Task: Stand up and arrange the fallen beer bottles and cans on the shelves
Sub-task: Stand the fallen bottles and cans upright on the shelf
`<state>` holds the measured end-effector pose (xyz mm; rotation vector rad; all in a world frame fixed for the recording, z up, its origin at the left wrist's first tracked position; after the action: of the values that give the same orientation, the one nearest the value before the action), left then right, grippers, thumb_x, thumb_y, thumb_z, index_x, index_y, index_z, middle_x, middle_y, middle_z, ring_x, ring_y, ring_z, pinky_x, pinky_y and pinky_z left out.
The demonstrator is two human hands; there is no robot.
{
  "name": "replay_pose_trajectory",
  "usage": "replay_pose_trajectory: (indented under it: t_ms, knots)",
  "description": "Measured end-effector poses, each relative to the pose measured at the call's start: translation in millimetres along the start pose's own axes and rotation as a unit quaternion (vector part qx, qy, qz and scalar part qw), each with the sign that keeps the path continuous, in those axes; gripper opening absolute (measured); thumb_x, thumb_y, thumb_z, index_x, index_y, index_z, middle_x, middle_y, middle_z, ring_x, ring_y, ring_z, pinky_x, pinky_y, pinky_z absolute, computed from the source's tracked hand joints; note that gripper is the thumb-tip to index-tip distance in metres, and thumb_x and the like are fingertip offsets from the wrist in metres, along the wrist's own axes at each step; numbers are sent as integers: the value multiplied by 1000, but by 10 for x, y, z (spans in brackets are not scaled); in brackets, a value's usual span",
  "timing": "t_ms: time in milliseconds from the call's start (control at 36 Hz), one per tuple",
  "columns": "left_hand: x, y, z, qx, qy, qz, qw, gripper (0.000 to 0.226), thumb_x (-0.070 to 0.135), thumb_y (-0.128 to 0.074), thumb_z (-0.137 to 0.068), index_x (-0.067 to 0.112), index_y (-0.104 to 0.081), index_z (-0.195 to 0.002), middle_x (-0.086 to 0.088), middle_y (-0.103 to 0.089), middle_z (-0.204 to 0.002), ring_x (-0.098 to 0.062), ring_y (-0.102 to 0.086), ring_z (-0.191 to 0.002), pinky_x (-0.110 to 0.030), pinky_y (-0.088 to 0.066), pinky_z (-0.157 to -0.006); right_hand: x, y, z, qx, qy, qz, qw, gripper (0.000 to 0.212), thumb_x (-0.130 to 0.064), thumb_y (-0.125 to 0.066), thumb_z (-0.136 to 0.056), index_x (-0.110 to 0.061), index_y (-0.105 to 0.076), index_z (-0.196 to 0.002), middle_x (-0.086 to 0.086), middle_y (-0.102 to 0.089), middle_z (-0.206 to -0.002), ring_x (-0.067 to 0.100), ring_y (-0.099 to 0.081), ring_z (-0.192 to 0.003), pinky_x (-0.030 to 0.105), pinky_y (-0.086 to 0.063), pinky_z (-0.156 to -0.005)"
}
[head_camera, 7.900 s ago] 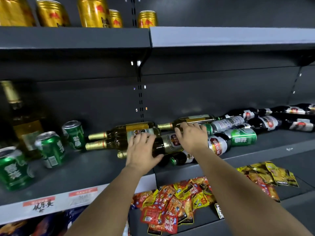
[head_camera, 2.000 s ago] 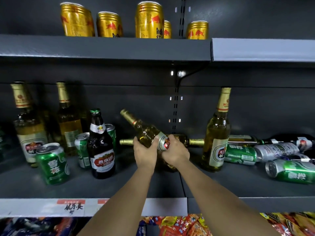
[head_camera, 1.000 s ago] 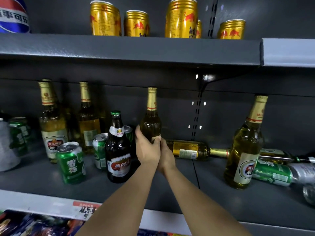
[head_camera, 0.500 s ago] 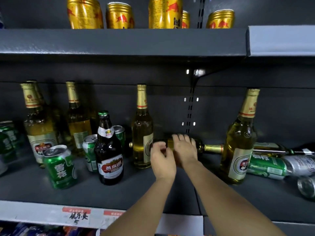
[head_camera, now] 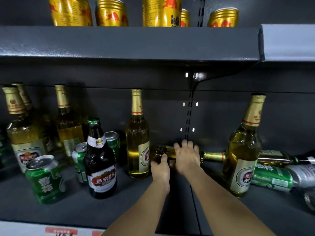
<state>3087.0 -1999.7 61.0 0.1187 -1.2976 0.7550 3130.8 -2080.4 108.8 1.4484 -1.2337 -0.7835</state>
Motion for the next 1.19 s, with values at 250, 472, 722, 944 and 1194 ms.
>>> replay_pose_trajectory:
  t_ms: [250, 472, 722, 944, 1194]
  knots:
    - [15, -23, 103, 14, -74, 8, 997, 57, 24, -57, -97, 15, -34, -148, -9, -46, -144, -27, -44, -131, -39, -35, -112, 0, 7, 69, -2, -33, -101, 994, 51, -28, -51, -92, -24, -33, -140, 5, -45, -138, 28, -38, -129, 43, -25, -109]
    - [181, -94, 229, -6, -165, -9, 986, 66, 20, -60, -95, 22, -28, -152, -2, -40, -149, -16, -40, -132, -25, -32, -106, 59, 121, 146, 28, -95, -186, 977, 50, -20, -47, -98, -24, -29, -145, 5, -41, -143, 29, -35, -133, 46, -26, -110]
    - [353, -193, 361, -95, -222, -44, 969, 68, 31, -58, -96, 46, -20, -151, 8, -40, -148, -10, -43, -129, -35, -33, -112, 149, 216, 182, 47, -154, -368, 916, 57, -32, -65, -89, -22, -40, -138, 4, -51, -134, 29, -43, -128, 48, -36, -105]
    - [457, -286, 291, -100, -201, -60, 973, 60, 62, -47, -91, 38, -38, -145, 3, -54, -135, -18, -49, -127, -45, -36, -112, 1, 68, 137, 25, -204, -659, 723, 56, -30, -80, -77, -30, -45, -120, 1, -64, -110, 25, -62, -108, 46, -52, -94]
    - [436, -253, 210, -88, -175, -46, 980, 48, 61, -42, -93, 34, -53, -132, 1, -60, -125, -20, -53, -120, -46, -40, -109, -1, 2, 92, 11, -177, -686, 706, 72, -18, -76, -82, -25, -33, -139, 5, -56, -125, 27, -55, -118, 50, -49, -99]
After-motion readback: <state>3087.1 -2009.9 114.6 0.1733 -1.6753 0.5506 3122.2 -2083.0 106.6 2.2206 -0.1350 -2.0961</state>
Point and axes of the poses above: each hand's wrist, its own z-axis away from the middle knuckle, its own y-axis out of the back of the hand, x = y × z, the point moved 3 cm from there along -z, towards the middle knuckle
